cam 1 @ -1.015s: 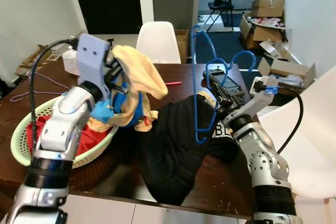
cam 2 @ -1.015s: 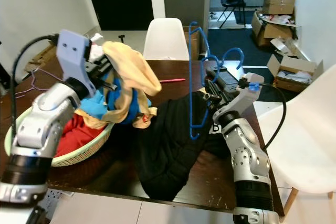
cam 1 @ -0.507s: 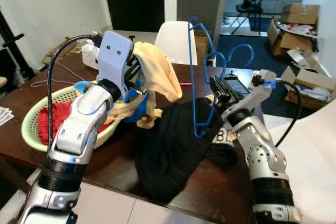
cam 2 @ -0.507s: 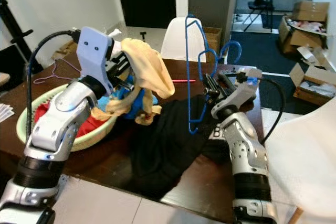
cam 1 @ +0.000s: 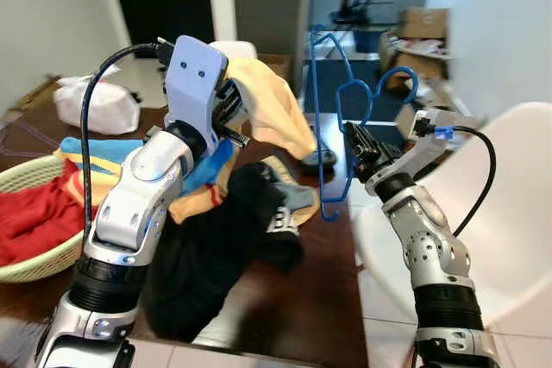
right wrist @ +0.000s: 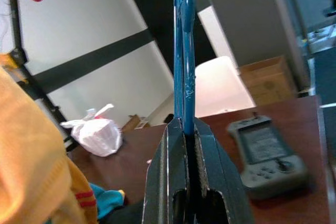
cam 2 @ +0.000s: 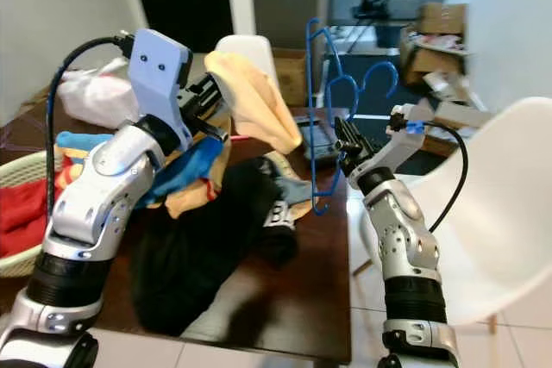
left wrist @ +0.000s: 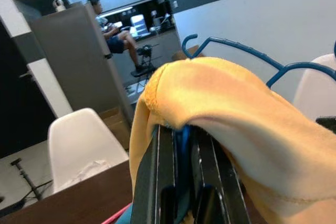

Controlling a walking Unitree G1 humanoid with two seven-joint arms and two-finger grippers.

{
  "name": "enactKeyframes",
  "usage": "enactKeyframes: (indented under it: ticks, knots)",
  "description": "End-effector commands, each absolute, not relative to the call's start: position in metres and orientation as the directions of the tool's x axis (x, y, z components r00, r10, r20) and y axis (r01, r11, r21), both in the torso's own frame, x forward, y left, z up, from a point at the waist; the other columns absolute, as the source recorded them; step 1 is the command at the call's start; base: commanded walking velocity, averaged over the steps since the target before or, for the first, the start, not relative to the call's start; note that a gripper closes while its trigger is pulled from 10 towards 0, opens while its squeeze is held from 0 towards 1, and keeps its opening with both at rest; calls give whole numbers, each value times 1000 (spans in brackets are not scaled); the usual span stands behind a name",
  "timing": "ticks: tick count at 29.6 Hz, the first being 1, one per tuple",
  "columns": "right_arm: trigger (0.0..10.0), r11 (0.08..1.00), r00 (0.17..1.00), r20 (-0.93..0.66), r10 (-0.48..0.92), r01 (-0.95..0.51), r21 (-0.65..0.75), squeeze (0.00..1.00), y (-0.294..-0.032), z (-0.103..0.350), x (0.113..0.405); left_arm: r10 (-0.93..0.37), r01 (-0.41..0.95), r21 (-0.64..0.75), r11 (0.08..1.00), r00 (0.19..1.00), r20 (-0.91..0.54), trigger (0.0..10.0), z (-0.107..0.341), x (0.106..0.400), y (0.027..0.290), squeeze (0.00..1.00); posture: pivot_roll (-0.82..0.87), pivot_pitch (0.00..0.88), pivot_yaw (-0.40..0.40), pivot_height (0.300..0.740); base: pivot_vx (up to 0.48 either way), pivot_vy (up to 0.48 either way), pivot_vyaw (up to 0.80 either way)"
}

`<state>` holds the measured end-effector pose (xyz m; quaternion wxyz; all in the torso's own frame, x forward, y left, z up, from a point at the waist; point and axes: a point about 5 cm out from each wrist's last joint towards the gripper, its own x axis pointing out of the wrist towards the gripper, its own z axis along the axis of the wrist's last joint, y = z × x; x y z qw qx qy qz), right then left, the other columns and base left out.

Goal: Hang hanger

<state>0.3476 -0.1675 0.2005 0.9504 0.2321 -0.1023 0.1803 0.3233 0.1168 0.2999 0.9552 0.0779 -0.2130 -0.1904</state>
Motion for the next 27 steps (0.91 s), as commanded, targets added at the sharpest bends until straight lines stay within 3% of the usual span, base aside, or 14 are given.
enactKeyframes:
  ticks: [1, 4, 6, 10, 16, 19, 24, 27]
  knots:
    - [10000, 819, 904, 283, 321, -415, 396, 0, -159, 202, 350, -401, 329, 236, 914, 816, 415, 10000, 311, 319, 118, 0, 83, 0, -10, 740, 0, -461, 0]
    - [10000, 818, 903, 283, 324, -417, 395, 0, -159, 202, 350, -408, 335, 239, 911, 811, 419, 10000, 314, 319, 116, 0, 83, 0, -10, 740, 0, -461, 0]
    - [10000, 814, 892, 290, 347, -440, 380, 0, -156, 204, 351, -465, 382, 265, 885, 760, 455, 10000, 332, 316, 110, 0, 87, 0, -14, 740, 0, 0, 0]
    - [10000, 808, 882, 299, 364, -459, 370, 0, -156, 206, 351, -489, 397, 285, 872, 733, 474, 10000, 342, 314, 110, 0, 90, 0, -13, 740, 0, 0, 0]
    - [10000, 712, 762, 368, 533, -639, 293, 0, -167, 217, 333, -510, 386, 334, 860, 690, 513, 10000, 374, 316, 127, 0, 89, 0, -1, 740, 0, 0, 0]
    - [10000, 654, 686, 387, 616, -719, 235, 0, -193, 219, 310, -508, 343, 387, 856, 699, 504, 10000, 383, 319, 142, 0, 75, 0, 14, 740, 0, 0, 0]
    - [10000, 672, 691, 343, 637, -715, 194, 0, -215, 215, 297, -507, 311, 425, 850, 703, 499, 10000, 390, 321, 150, 0, 72, 0, 17, 740, 0, 0, 0]
    - [10000, 645, 665, 328, 671, -742, 183, 0, -223, 212, 283, -418, 191, 417, 888, 714, 562, 10000, 414, 324, 170, 0, 69, 0, 27, 740, 0, 0, 0]
